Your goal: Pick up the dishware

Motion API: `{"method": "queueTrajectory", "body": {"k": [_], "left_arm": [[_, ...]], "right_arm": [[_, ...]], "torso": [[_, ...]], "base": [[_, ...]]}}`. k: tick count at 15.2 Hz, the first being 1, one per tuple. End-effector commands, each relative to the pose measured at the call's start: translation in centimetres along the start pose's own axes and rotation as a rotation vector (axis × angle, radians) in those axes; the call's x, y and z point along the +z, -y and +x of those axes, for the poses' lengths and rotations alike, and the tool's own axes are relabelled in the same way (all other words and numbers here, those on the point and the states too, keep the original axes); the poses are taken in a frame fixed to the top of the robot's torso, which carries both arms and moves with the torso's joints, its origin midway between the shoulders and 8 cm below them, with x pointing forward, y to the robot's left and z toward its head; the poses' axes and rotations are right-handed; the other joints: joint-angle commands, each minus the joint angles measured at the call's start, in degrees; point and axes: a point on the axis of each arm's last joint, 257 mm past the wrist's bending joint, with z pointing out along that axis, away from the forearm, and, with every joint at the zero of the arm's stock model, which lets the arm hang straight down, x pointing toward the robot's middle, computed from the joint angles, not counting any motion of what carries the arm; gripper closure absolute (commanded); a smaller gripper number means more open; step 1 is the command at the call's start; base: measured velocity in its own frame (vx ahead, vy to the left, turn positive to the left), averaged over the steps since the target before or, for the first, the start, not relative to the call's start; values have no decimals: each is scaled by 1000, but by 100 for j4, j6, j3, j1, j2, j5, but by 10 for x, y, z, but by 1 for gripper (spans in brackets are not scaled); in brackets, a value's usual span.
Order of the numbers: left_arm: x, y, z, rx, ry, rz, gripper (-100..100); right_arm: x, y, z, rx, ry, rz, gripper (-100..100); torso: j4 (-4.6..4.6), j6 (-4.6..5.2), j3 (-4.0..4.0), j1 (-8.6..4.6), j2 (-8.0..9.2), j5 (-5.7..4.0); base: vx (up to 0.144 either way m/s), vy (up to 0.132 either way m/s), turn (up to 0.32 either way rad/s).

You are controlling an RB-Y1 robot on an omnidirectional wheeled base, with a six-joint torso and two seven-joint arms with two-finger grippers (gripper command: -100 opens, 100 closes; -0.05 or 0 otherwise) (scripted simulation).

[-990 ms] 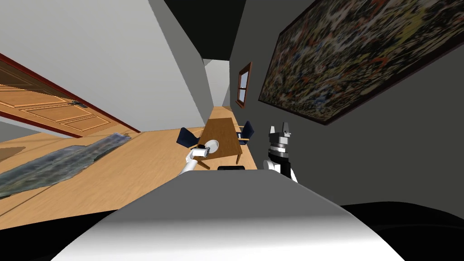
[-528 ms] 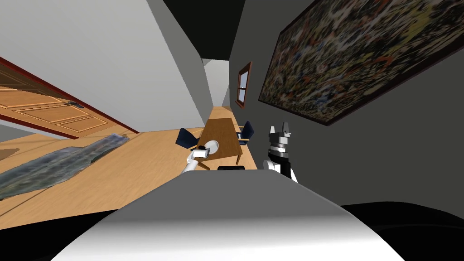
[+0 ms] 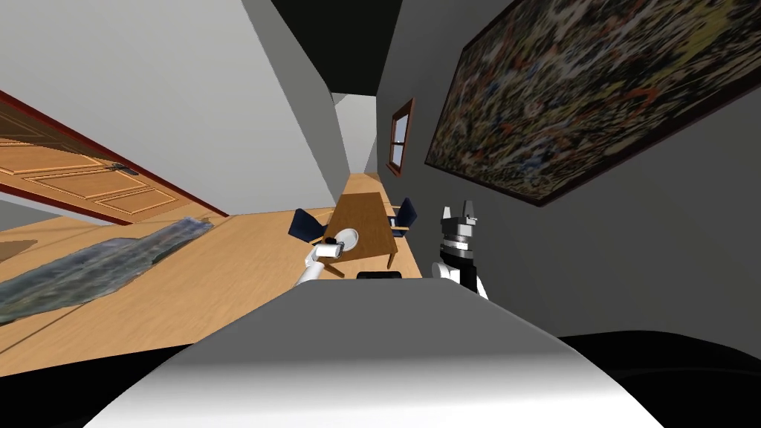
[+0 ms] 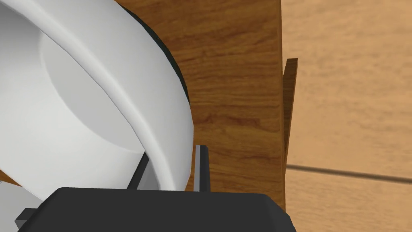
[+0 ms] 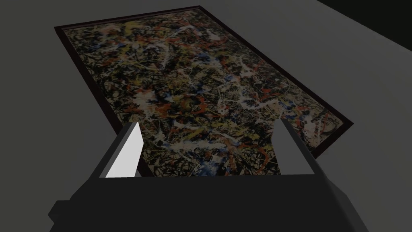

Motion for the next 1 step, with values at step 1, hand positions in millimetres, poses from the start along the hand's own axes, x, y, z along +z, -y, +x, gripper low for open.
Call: {"method": "queueTrajectory", "body": {"k": [1], "left_arm": [[0,0,0,0,0,0,100]], "right_arm": [[0,0,0,0,0,0,0]], "torso": [[0,0,0,0,0,0]], "base": [[-18,-11,5]]}}
